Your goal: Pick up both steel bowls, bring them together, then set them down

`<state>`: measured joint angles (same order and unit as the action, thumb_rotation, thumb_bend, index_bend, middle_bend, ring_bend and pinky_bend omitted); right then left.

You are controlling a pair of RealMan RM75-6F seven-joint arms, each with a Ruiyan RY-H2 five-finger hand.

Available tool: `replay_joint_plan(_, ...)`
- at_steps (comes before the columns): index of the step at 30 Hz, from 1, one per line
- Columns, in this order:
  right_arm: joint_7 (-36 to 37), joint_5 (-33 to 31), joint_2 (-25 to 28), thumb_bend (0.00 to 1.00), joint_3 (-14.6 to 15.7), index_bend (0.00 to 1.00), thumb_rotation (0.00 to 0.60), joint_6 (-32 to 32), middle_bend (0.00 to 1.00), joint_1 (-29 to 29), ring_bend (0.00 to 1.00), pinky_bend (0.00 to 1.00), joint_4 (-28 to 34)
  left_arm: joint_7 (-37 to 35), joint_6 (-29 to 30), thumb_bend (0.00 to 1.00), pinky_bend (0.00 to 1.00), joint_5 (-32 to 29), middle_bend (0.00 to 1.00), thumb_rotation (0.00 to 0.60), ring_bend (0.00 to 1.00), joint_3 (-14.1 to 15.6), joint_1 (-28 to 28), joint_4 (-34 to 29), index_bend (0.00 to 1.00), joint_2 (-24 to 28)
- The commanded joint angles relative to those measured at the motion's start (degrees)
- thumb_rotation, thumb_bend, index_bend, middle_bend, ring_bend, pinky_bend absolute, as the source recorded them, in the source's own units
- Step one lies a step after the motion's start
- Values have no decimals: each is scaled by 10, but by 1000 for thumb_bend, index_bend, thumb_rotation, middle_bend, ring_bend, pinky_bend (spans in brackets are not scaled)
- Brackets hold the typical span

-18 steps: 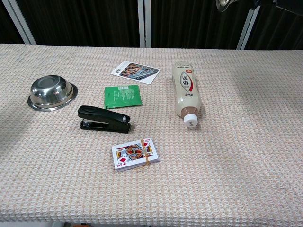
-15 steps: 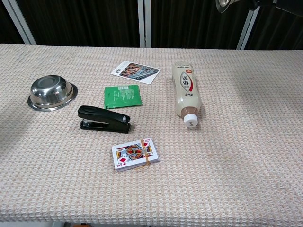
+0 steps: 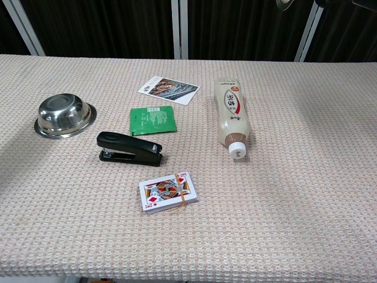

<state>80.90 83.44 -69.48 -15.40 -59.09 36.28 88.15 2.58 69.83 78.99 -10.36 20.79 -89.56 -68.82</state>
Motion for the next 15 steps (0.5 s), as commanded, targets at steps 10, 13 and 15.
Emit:
replay_joint_plan(10,-28,-11,22,217,-3,596,600,-6,526,-8,501,653,23,-73,-232,46,266,-40,31,600,28,-21,169,131,5,-85)
replay_joint_plan(13,-31,-13,26,216,-3,596,600,-8,526,-11,500,653,27,-58,-260,46,265,-40,29,600,27,-9,190,160,5,-106)
replay_joint_plan(15,-33,-14,28,216,-2,596,600,-9,526,-12,500,653,29,-61,-276,46,261,-47,29,600,27,-5,197,162,5,-111)
